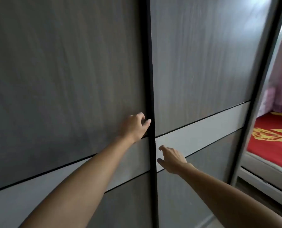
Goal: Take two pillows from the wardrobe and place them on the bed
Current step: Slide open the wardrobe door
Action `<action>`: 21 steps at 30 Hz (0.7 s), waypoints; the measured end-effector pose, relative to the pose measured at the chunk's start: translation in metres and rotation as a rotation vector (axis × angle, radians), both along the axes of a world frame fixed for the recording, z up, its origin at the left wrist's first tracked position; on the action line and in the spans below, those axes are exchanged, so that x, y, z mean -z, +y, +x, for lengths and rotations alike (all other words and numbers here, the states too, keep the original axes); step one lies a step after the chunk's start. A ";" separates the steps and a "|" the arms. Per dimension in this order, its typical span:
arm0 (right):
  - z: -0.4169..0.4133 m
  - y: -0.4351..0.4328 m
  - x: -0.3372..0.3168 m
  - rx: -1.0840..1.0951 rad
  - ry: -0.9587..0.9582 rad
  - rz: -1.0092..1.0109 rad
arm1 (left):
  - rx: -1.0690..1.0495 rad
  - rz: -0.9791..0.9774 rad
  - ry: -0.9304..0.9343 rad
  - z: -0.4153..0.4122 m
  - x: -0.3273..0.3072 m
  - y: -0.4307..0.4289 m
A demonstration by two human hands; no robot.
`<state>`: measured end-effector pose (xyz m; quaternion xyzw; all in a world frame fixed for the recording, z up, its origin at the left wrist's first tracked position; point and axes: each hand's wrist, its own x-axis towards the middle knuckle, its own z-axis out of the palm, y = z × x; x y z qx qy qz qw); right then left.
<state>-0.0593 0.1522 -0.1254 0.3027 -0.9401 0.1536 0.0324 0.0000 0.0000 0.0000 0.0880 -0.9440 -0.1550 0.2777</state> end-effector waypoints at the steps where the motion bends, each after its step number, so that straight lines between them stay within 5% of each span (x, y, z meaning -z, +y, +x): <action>1: -0.005 -0.002 0.001 0.009 -0.019 -0.001 | 0.033 0.034 0.039 -0.010 0.001 0.001; 6: -0.027 -0.015 0.018 -0.060 -0.074 -0.096 | -0.076 -0.033 0.155 -0.040 0.005 0.008; 14: -0.041 -0.024 0.063 -0.271 0.147 -0.259 | -0.196 -0.147 0.240 -0.044 0.011 0.011; 21: -0.029 -0.038 0.074 -0.400 0.159 -0.327 | -0.285 -0.173 0.272 -0.019 0.014 -0.001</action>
